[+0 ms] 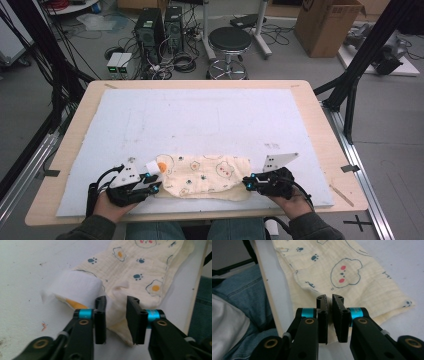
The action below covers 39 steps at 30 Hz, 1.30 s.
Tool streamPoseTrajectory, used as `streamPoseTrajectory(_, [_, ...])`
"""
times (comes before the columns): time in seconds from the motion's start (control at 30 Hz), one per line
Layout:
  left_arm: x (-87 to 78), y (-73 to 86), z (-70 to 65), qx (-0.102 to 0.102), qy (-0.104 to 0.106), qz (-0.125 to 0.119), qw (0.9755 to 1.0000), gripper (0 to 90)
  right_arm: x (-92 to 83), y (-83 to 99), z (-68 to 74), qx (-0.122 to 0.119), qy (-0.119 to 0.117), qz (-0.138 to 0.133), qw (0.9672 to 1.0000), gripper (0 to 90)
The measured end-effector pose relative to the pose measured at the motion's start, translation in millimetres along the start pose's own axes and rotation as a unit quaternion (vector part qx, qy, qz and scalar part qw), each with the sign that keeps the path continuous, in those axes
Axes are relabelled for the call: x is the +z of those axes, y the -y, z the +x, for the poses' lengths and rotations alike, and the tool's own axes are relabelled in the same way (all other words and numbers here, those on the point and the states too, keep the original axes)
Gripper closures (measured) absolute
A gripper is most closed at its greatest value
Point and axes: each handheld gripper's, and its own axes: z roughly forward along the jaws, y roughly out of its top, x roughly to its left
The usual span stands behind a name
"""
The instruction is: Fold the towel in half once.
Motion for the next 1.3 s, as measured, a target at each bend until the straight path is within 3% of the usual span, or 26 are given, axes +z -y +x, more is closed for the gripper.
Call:
streamPoseTrajectory(0.07, [-6.2,-0.8,0.0,-0.008,0.001,-0.011,0.9999,59.6,-1.8,-0.3,1.2,0.007,-0.020,-0.003,0.9998,73.6])
streamPoseTrajectory(0.2, [-13.3,-3.1,-0.1,-0.015,-0.004,-0.024,0.9996,54.9,-5.9,-2.3,4.6,0.003,-0.030,-0.011,0.9995,69.7])
streamPoseTrajectory(0.4, [-15.5,-9.9,-5.7,-0.011,0.002,-0.045,0.9989,50.9,0.3,-1.2,3.6,-0.005,-0.025,0.013,0.9996,68.4])
streamPoseTrajectory(0.7, [-6.5,-14.9,-7.4,-0.007,0.010,-0.041,0.9991,51.2,10.6,6.8,2.3,-0.005,-0.025,0.043,0.9987,68.9])
streamPoseTrajectory(0.83, [0.4,-15.5,-6.6,-0.003,0.013,-0.020,0.9997,54.8,13.0,7.7,2.2,-0.006,-0.028,0.052,0.9982,69.2])
streamPoseTrajectory(1.0, [16.6,-9.5,-4.8,-0.005,0.030,0.025,0.9992,63.0,7.9,1.1,-1.4,-0.009,-0.019,0.030,0.9993,70.1])
streamPoseTrajectory(1.13, [26.5,-1.6,-5.4,0.008,0.025,0.061,0.9978,60.0,12.5,3.9,-6.9,-0.010,-0.017,0.044,0.9989,67.2])
streamPoseTrajectory(1.23, [26.0,3.1,-3.7,0.009,0.021,0.072,0.9972,58.2,19.5,10.6,-6.0,-0.021,-0.019,0.061,0.9977,65.9])
streamPoseTrajectory(1.3, [25.6,5.2,-2.0,0.007,0.019,0.066,0.9976,62.3,19.7,12.5,-6.3,-0.018,-0.018,0.054,0.9982,69.2])
